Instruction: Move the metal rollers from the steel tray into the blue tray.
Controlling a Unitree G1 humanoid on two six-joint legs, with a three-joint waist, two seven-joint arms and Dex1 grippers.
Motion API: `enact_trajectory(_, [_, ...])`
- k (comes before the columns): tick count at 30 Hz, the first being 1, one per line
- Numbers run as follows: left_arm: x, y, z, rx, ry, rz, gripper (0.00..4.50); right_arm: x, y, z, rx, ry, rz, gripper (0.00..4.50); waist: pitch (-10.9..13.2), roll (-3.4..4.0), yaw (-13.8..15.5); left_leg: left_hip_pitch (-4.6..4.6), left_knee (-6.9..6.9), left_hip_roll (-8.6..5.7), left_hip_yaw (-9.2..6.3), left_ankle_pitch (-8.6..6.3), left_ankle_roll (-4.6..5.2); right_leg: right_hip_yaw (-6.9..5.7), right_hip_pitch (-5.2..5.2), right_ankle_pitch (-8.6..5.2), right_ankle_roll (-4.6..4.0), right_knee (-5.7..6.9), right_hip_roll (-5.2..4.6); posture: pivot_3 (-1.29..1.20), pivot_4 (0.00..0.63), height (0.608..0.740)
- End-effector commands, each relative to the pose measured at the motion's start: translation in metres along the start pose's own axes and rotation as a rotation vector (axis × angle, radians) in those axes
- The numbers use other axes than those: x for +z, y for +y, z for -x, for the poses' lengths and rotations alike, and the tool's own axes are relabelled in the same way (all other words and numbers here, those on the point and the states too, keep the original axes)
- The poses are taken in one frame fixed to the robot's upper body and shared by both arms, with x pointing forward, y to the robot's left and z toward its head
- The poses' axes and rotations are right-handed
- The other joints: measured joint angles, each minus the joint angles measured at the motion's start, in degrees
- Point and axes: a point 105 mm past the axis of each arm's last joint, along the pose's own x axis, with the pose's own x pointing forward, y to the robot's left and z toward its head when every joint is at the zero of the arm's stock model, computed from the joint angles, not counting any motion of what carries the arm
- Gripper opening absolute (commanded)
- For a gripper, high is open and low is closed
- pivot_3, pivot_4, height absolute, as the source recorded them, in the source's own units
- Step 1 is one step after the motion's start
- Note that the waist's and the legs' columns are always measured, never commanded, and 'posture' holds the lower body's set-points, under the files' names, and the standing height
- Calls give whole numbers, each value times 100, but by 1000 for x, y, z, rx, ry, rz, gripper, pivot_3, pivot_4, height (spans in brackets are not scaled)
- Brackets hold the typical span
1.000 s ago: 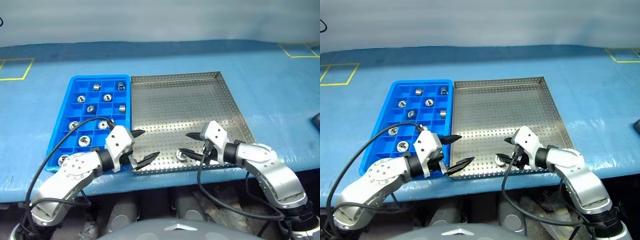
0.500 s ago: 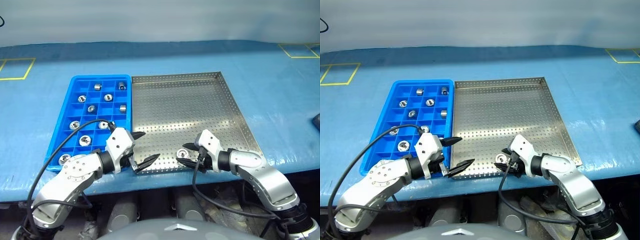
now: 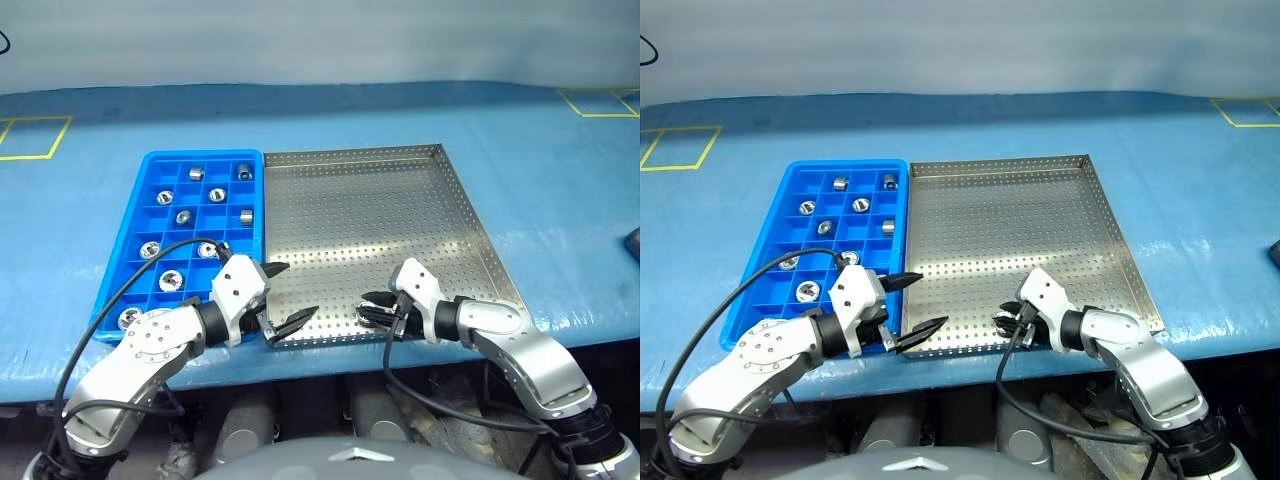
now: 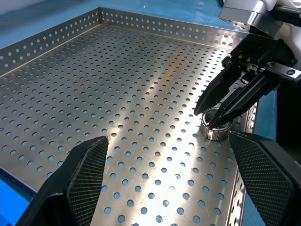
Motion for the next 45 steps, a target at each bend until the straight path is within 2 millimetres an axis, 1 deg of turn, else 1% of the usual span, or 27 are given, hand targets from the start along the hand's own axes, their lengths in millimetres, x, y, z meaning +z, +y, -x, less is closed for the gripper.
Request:
enact_trajectory(1, [8,1,1,12,-33,-23,4500,12,-8,4,-39,-47,20,872,0,0,1,0,0,0,0,0,0,1,0,0,0,0,0,-147,150,740])
enact_trajectory(11, [7,4,3,31,-35,-19,4500,54,-19,7,-98,-195,111,872,0,0,-5,0,0,0,8,-1,2,13,-6,3,3,1,3,-144,150,740])
enact_trajectory(15, [10,10,11,86,-59,4,4500,71,-20,3,-87,-255,140,872,1,1,-21,0,-1,0,10,-1,3,15,-7,7,-2,1,4,-131,150,740])
enact_trajectory(17, [12,14,20,138,-68,16,4500,81,-21,-3,-72,-283,158,872,1,1,-21,0,-1,1,9,-1,3,15,-8,17,-17,2,5,-102,150,740])
enact_trajectory(21, [5,14,42,219,-43,44,4500,108,-19,-25,-15,-353,175,872,3,-3,-18,1,-2,7,15,-1,2,18,-12,24,-26,3,8,-12,150,740])
enact_trajectory(24, [2,11,58,285,-21,52,4500,126,-10,-43,69,-389,199,872,4,-4,75,0,-4,7,11,-1,1,17,-12,23,-28,4,9,47,150,740])
enact_trajectory(27, [0,4,79,378,0,68,4500,145,6,-64,182,-419,242,872,6,-9,236,0,-6,5,7,-1,1,15,-12,23,-30,1,7,169,150,740])
enact_trajectory(29, [-3,1,89,424,18,80,4500,155,17,-75,248,-433,262,872,7,-10,330,0,-7,4,8,-2,1,15,-13,23,-31,-1,3,203,150,740])
enact_trajectory(31, [-9,-2,100,472,32,97,4500,163,31,-85,326,-448,280,872,8,-13,495,0,-12,2,5,-1,1,7,-13,20,-35,-1,0,277,150,740])
enact_trajectory(35, [-15,-12,114,556,26,127,4500,171,58,-100,467,-465,299,872,12,-12,760,-2,-13,2,-11,-3,-2,-21,-14,10,-48,-6,-10,354,150,740])
enact_trajectory(38, [-17,-19,116,584,17,142,4500,169,74,-108,536,-460,303,872,16,-7,935,-3,-13,0,-26,-5,-2,-42,-22,5,-47,-12,-17,388,150,740])
enact_trajectory(39, [-17,-21,116,589,15,145,4500,168,78,-110,551,-457,302,872,17,-6,971,-3,-13,-2,-30,-5,-2,-47,-20,-4,-33,-13,-19,388,150,740])
enact_trajectory(42, [-18,-22,116,610,19,148,4500,163,84,-117,580,-440,293,872,21,1,1069,-3,-12,-4,-39,-5,-4,-57,-18,-14,-18,-11,-20,401,150,740])
enact_trajectory(45, [-17,-22,114,612,15,146,4500,156,80,-125,567,-411,277,872,25,6,1111,-4,-13,-2,-45,-3,-8,-67,-18,-18,-16,-9,-15,397,150,740])
